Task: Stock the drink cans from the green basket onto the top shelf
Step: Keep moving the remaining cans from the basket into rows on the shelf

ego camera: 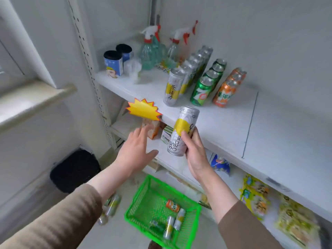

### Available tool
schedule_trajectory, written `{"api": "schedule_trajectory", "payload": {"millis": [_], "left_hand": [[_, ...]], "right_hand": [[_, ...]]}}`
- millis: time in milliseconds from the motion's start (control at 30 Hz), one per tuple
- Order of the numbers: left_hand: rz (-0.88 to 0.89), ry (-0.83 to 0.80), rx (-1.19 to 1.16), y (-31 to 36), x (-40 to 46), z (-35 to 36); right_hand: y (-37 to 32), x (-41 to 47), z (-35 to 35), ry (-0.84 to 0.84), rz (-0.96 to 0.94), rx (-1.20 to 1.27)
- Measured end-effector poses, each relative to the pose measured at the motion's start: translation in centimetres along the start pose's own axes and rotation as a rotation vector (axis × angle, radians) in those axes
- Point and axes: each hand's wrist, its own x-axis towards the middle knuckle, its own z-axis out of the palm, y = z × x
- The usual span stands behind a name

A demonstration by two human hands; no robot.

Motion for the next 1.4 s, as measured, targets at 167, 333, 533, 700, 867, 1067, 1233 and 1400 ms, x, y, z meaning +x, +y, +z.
{"api": "schedule_trajectory", "payload": {"millis": [167, 333, 533, 700, 867, 1067, 1233, 1400], "left_hand": [[0.049, -0.013, 0.007, 3.2, 3.2, -1.2], [0.141, -0.061, 0.032, 7.4, 6.6, -0.1], [0.246, -0.153, 0.039, 10.2, 9.9, 2.1], [0.281, -0.204, 0.018, 12.5, 11.6, 4.6], [0.254, -0.232, -0.001, 15.7, 13.2, 7.6], [0.183, -0.205, -0.041, 20.0, 15.2, 11.4], [0.105, -0.167, -0.075, 23.2, 16.4, 14.1], [0.048, -0.089, -0.060, 25.5, 17.4, 15.5]], "right_hand": [[-3.6, 2.9, -1.6, 0.163, -0.108, -0.196], [-5.6, 5.7, -5.2, 0.366, -0.178, -0.361], [-6.0, 8.6, -11.0, 0.599, -0.139, -0.447], [-6.1, 10.1, -15.2, 0.716, -0.118, -0.577], [-7.1, 12.5, -18.6, 0.684, -0.083, -0.631], [-8.2, 17.0, -23.0, 0.601, -0.081, -0.681], [-8.6, 19.7, -25.9, 0.510, -0.065, -0.718], [-11.1, 21.5, -29.3, 0.447, -0.086, -0.832]]}}
